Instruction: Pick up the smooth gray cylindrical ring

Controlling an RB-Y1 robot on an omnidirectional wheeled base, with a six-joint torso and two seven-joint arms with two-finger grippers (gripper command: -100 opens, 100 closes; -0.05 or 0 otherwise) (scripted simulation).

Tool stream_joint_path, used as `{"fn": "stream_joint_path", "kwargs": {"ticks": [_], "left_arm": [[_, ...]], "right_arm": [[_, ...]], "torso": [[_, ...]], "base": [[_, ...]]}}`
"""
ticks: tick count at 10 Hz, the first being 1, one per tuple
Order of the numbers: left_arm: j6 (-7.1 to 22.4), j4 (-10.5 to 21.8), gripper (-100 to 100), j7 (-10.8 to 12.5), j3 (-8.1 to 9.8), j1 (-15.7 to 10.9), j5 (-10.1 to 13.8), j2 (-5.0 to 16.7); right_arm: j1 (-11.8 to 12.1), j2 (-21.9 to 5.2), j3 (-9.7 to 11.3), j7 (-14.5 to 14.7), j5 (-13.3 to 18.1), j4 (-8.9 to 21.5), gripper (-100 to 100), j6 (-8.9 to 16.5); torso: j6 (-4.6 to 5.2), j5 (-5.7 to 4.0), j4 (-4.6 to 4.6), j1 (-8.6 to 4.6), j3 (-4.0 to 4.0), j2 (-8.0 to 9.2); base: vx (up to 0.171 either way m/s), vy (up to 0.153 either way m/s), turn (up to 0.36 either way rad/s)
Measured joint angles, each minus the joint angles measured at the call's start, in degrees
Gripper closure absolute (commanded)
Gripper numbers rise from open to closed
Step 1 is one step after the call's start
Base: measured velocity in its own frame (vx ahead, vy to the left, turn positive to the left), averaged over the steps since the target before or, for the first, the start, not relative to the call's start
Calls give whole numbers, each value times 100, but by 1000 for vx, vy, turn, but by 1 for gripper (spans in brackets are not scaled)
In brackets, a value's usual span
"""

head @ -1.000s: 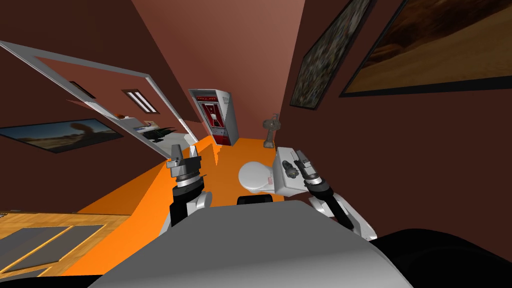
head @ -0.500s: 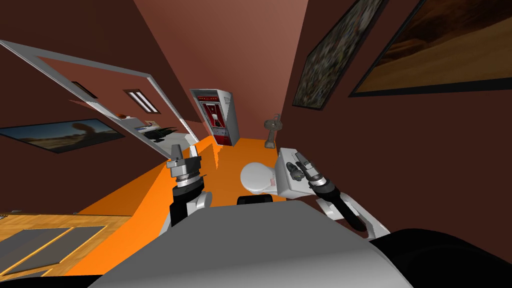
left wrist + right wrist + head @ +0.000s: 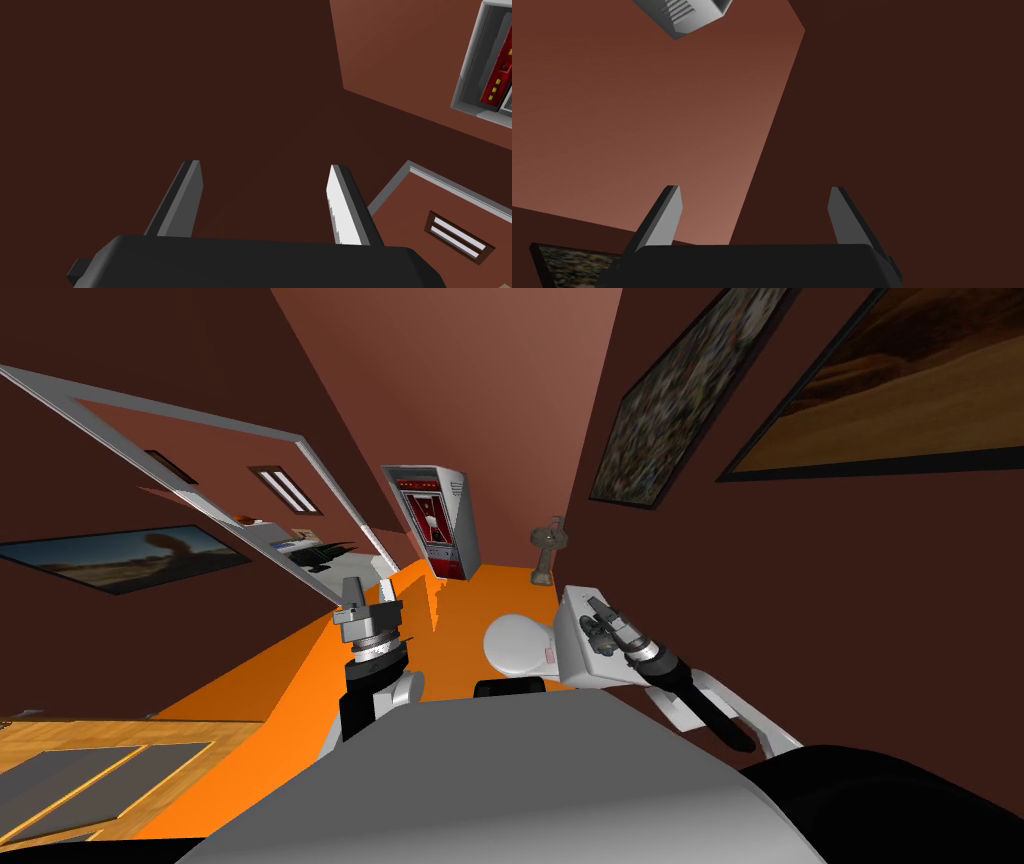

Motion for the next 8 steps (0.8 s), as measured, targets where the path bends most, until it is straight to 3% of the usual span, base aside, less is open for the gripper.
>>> {"fn": "stream_joint_path", "kwargs": {"ticks": [8], "left_arm": [[0, 0, 0, 0, 0, 0, 0, 0]], "right_arm": [[316, -1288, -360, -23, 347, 220, -100, -161]], "torso": [[0, -3, 3, -10, 8, 13]], "base": [[8, 21, -9]]}}
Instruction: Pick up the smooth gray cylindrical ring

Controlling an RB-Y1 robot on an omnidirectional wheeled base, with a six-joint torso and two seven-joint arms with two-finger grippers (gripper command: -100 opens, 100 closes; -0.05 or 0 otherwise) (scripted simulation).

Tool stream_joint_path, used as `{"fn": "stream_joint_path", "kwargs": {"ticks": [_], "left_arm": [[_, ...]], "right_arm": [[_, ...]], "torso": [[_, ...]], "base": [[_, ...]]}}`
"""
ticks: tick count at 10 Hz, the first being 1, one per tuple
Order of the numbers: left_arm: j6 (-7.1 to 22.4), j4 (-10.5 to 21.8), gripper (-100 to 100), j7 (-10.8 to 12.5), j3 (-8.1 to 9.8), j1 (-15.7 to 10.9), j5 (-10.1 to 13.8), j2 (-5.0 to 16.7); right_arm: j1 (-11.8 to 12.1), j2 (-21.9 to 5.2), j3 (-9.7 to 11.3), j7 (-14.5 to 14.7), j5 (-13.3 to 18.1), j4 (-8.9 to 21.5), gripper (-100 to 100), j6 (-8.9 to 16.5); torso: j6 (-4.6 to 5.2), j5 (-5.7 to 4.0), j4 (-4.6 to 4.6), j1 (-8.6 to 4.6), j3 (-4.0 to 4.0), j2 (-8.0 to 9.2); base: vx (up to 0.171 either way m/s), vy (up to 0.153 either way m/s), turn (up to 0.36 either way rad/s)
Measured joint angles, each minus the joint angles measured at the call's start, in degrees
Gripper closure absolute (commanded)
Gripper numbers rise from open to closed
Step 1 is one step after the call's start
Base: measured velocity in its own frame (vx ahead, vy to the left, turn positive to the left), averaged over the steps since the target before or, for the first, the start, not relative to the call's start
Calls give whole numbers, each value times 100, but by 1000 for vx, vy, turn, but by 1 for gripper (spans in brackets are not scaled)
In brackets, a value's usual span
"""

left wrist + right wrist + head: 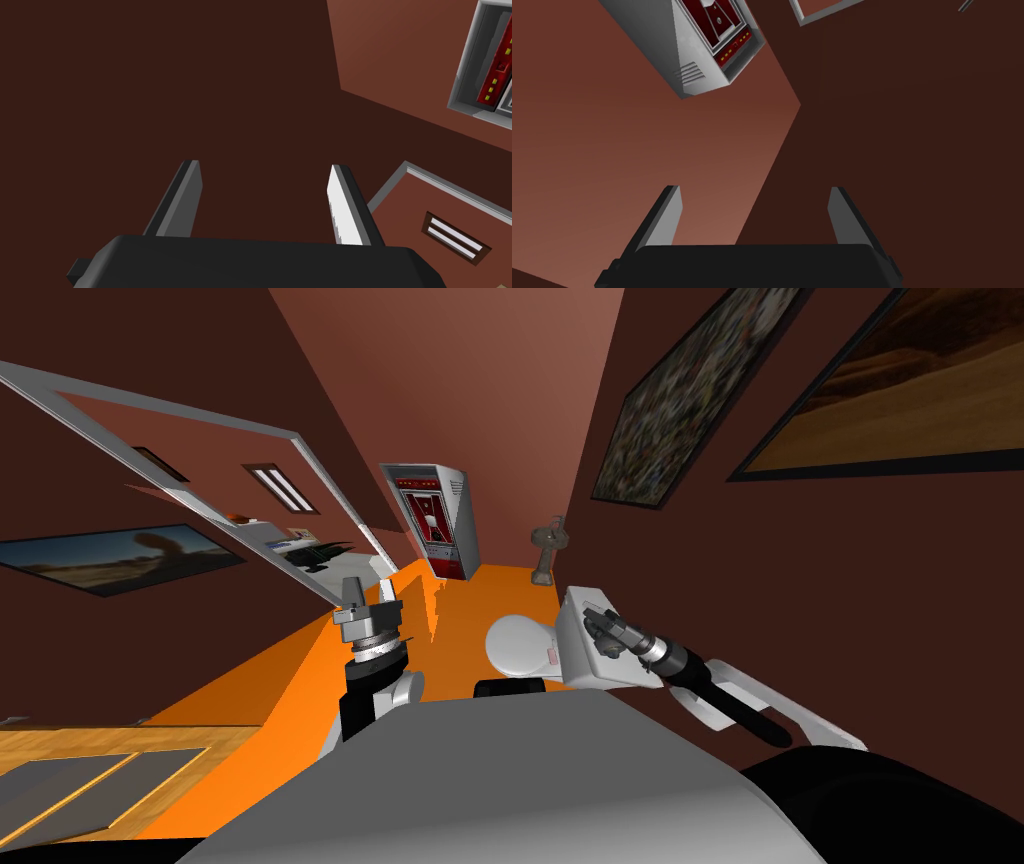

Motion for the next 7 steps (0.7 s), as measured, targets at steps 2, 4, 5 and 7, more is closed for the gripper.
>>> {"fn": "stream_joint_path", "kwargs": {"ticks": [2, 4, 5, 7], "left_arm": [[0, 0, 0, 0, 0, 0, 0, 0], [0, 0, 0, 0, 0, 0, 0, 0], [0, 0, 0, 0, 0, 0, 0, 0], [0, 0, 0, 0, 0, 0, 0, 0]], "right_arm": [[83, -316, -73, 16, 147, 76, -100, -33], [170, -657, -191, -3, 290, 140, -100, -35], [196, -845, -246, -10, 396, 225, -100, -50], [275, -1168, -312, 7, 594, 326, -100, -68]], "torso": [[0, 0, 0, -2, 0, 0], [0, -1, 0, -4, 0, 0], [0, -1, 0, -6, 0, 0], [1, -1, 0, -1, 0, -1]], "base": [[0, 3, 0], [0, 0, 0], [-3, 7, 22], [3, 13, -21]]}}
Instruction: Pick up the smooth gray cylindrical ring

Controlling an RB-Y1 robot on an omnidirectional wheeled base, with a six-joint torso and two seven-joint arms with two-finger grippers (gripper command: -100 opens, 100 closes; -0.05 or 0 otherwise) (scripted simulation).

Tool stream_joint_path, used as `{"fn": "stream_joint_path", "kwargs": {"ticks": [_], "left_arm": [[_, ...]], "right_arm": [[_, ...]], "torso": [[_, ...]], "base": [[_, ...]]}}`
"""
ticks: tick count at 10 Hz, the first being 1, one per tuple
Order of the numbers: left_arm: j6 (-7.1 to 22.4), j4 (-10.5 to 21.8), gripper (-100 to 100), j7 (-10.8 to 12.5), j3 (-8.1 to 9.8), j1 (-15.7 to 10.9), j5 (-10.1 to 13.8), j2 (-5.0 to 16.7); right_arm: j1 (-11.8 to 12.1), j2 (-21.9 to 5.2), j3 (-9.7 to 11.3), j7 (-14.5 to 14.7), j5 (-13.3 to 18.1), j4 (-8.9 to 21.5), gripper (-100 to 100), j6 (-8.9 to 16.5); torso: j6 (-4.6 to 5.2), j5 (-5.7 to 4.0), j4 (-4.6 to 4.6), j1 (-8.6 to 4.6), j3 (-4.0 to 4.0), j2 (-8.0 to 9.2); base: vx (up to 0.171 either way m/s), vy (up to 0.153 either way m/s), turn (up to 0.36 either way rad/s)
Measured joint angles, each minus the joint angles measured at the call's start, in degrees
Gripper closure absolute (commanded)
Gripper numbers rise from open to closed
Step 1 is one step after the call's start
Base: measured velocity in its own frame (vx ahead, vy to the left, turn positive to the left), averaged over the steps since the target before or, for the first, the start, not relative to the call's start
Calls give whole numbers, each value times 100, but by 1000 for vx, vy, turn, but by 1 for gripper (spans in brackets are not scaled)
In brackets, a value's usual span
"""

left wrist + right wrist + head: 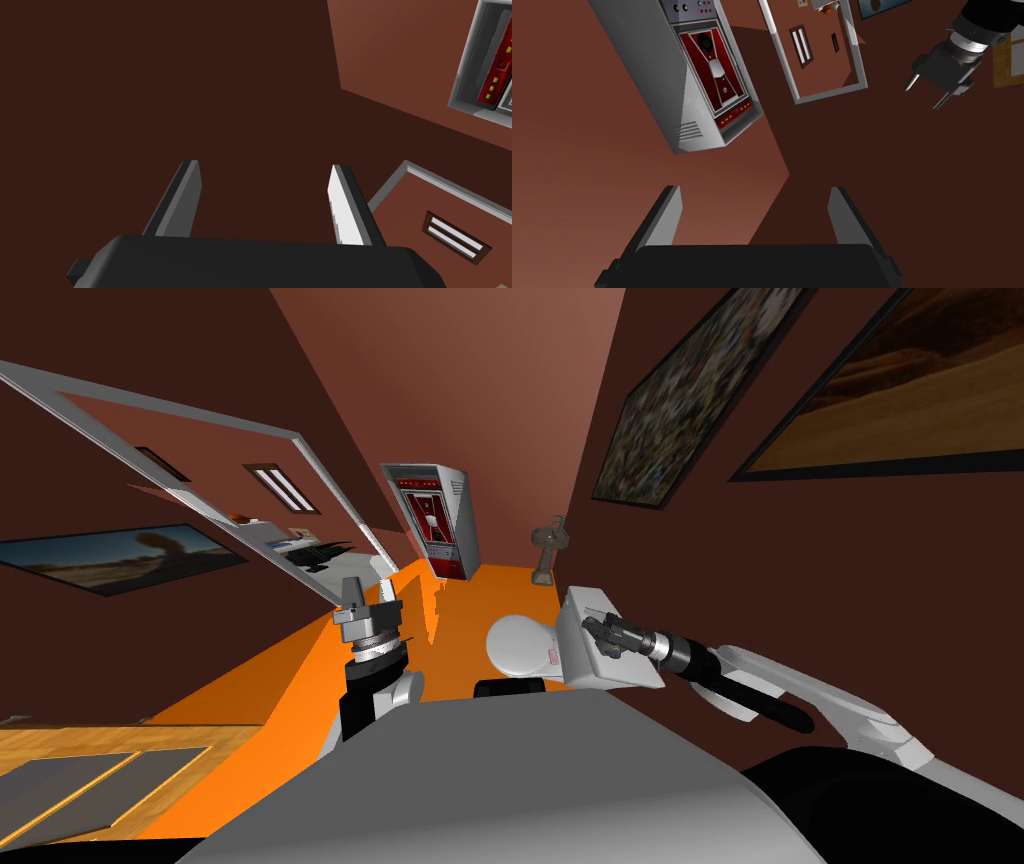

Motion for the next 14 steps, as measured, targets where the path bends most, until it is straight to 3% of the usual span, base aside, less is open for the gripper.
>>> {"fn": "stream_joint_path", "kwargs": {"ticks": [14], "left_arm": [[0, 0, 0, 0, 0, 0, 0, 0]], "right_arm": [[495, -2233, -529, 58, 1599, 897, -100, -43]], "torso": [[0, -4, 2, -14, 6, 10]], "base": [[-11, -9, 27]]}}
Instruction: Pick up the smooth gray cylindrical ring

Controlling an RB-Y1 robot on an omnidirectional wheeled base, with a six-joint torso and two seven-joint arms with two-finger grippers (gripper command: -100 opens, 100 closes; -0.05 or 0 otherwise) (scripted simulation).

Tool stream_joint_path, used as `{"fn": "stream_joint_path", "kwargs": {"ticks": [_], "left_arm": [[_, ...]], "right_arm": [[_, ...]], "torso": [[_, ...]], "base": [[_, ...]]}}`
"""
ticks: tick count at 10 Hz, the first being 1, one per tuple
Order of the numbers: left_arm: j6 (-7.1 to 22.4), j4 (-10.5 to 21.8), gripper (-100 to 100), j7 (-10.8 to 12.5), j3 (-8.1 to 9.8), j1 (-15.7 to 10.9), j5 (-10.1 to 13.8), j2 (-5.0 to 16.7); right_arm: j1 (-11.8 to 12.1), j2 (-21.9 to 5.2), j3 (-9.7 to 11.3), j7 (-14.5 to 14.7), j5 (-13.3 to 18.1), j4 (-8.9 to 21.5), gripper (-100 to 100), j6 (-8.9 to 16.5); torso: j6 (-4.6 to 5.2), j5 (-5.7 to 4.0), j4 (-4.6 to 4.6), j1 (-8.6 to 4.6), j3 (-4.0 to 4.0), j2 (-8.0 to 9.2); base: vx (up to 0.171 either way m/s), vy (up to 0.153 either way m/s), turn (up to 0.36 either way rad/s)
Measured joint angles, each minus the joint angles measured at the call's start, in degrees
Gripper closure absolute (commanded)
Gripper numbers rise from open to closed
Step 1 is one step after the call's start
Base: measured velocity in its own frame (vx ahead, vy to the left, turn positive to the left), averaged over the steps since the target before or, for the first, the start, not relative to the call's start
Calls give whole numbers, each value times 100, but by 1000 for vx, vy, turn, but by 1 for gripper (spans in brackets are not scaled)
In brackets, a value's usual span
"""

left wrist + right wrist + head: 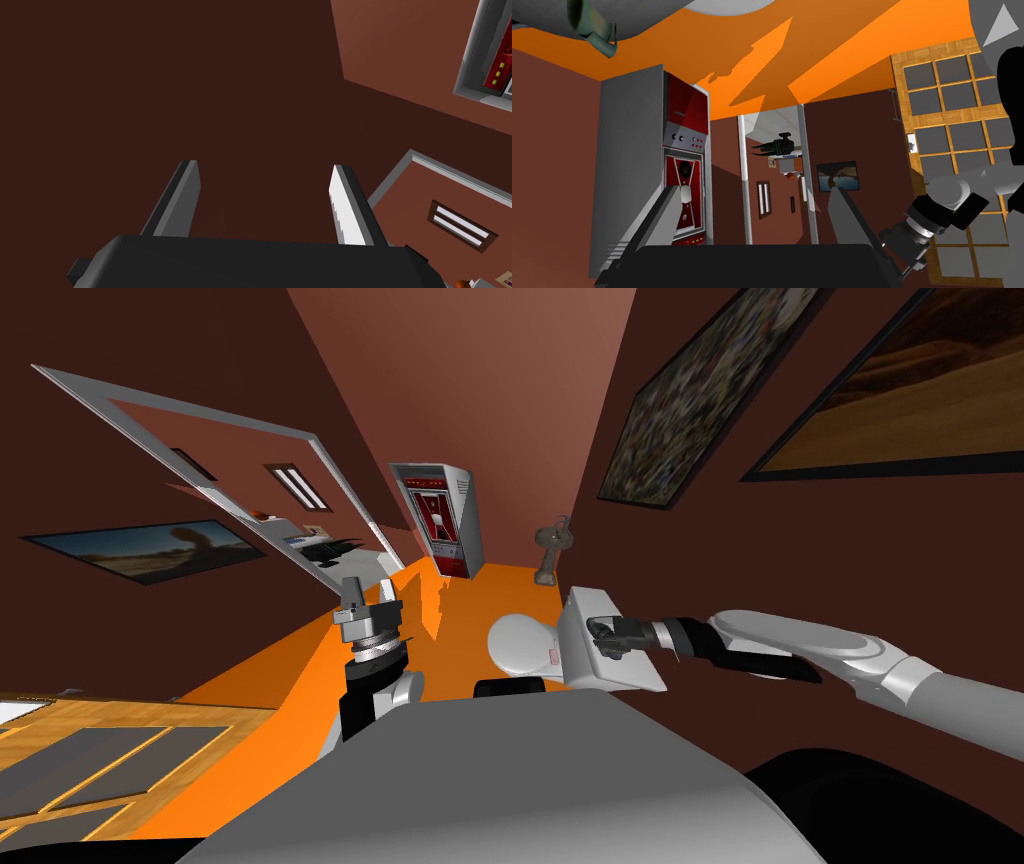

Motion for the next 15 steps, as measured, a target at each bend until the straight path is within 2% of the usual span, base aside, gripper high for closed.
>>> {"fn": "stream_joint_path", "kwargs": {"ticks": [4, 6, 8, 10, 11, 12, 15], "left_arm": [[0, 0, 0, 0, 0, 0, 0, 0], [0, 0, 0, 0, 0, 0, 0, 0], [0, 0, 0, 0, 0, 0, 0, 0], [0, 0, 0, 0, 0, 0, 0, 0], [0, 0, 0, 0, 0, 0, 0, 0], [0, 0, 0, 0, 0, 0, 0, 0], [0, 0, 0, 0, 0, 1, 0, 0]], "right_arm": [[253, -531, -212, -11, 523, 164, -100, 35], [261, -824, -173, 33, 721, 309, -100, 54], [365, -1060, -282, 20, 957, 427, -100, 16], [385, -1360, -214, 44, 1104, 491, -100, 102], [466, -1492, -281, 61, 1288, 611, -100, 55], [509, -1714, -253, 101, 1372, 706, -100, 59], [724, -2078, -275, 71, 1772, 821, -100, 69]], "torso": [[0, 0, 0, -1, 0, 0], [0, 0, 0, 2, 0, -1], [0, 0, 0, 2, -1, -3], [0, 0, -1, 2, -4, -7], [1, -1, -1, -1, -3, -5], [0, -2, -1, -4, -3, -6], [1, -2, -3, 0, -8, -15]], "base": [[-23, -26, 12], [-22, -21, 15], [-14, -24, 12], [-13, -29, 24], [-16, -40, 26], [-7, -38, 31], [11, -24, 16]]}}
